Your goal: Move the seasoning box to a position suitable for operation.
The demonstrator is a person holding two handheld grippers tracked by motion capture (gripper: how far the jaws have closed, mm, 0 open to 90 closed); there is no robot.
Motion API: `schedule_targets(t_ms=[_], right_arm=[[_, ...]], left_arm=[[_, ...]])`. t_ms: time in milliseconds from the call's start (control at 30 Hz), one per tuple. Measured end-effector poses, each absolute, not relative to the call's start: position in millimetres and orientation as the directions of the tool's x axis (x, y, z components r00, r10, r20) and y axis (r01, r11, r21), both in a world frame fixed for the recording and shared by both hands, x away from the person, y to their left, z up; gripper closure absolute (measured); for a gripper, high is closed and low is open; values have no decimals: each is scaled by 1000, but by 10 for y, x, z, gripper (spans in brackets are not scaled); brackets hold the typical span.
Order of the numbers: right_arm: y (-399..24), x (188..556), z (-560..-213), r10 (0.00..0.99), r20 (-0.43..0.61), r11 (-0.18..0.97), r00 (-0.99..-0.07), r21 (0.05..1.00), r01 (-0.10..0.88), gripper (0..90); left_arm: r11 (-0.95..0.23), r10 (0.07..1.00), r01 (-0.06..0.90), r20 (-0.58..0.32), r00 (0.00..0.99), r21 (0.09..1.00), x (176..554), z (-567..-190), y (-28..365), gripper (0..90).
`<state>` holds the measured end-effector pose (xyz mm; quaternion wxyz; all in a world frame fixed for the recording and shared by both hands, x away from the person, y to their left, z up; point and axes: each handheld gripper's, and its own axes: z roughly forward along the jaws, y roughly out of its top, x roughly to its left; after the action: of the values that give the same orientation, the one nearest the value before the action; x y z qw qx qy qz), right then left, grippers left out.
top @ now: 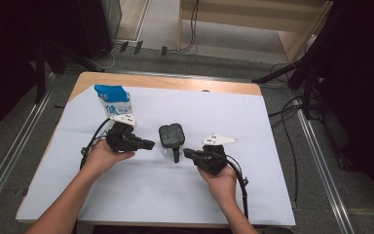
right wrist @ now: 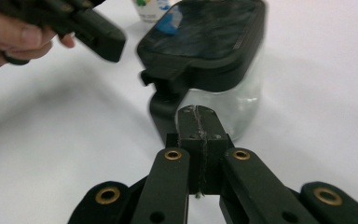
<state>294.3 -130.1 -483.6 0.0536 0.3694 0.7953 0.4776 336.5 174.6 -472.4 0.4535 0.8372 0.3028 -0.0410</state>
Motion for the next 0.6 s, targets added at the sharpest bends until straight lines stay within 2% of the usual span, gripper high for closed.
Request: schedule_targets(t_ms=[600], right_arm=[[-949,2842,-4982,574,271,340,-773,780,525,900]], left_arm=[[-422,479,539,-326,815,729,3361,-4732,1753,900]])
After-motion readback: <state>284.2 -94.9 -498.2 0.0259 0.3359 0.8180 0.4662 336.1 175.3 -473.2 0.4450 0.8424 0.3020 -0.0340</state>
